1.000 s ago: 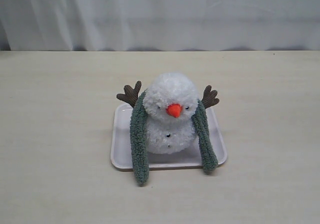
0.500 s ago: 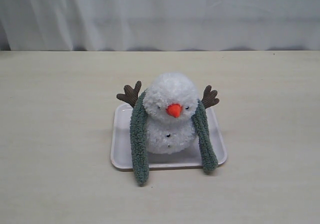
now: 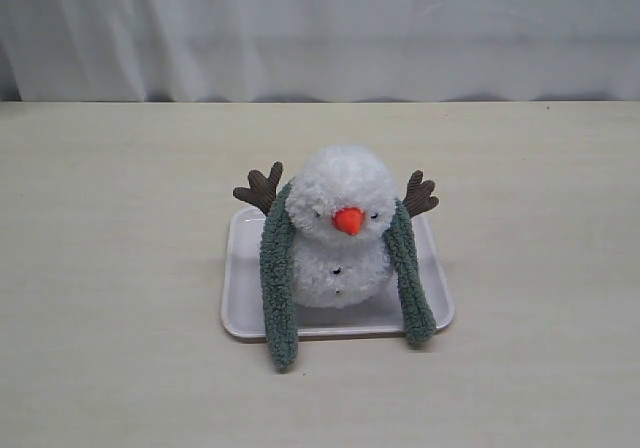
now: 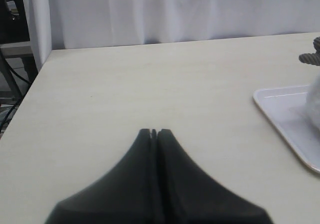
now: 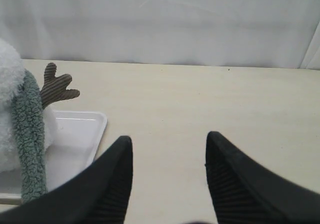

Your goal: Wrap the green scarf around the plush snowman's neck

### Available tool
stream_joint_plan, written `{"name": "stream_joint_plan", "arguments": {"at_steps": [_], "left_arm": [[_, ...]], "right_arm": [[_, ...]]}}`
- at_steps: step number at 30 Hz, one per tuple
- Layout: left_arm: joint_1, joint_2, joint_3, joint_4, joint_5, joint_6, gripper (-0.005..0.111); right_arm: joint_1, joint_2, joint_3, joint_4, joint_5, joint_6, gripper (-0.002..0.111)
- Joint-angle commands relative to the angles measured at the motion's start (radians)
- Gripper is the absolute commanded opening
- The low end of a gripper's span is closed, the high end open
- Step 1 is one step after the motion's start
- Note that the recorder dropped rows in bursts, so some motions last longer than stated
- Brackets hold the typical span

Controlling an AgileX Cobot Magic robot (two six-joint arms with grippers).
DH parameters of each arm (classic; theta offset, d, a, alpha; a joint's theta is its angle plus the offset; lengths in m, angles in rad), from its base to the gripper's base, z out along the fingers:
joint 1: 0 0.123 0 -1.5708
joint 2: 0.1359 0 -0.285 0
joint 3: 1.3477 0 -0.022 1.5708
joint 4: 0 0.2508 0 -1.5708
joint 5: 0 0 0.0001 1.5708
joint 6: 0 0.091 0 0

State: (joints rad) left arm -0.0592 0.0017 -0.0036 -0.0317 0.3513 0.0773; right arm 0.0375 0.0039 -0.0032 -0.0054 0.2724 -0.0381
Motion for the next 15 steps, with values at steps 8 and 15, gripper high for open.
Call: {"name": "stream_joint_plan", "arguments": {"at_steps": [8, 15], "left_arm": [[-0.003, -0.002, 0.004, 0.001, -0.015, -0.002, 0.0], [-0.003, -0.002, 0.004, 0.001, -0.017, -0.002, 0.0]], "right_arm": [[-0.001, -0.004, 0.003, -0.01, 0.079, 0.004, 0.045], [-0.001, -0.004, 0.003, -0.01, 0.077, 0.004, 0.045]]}}
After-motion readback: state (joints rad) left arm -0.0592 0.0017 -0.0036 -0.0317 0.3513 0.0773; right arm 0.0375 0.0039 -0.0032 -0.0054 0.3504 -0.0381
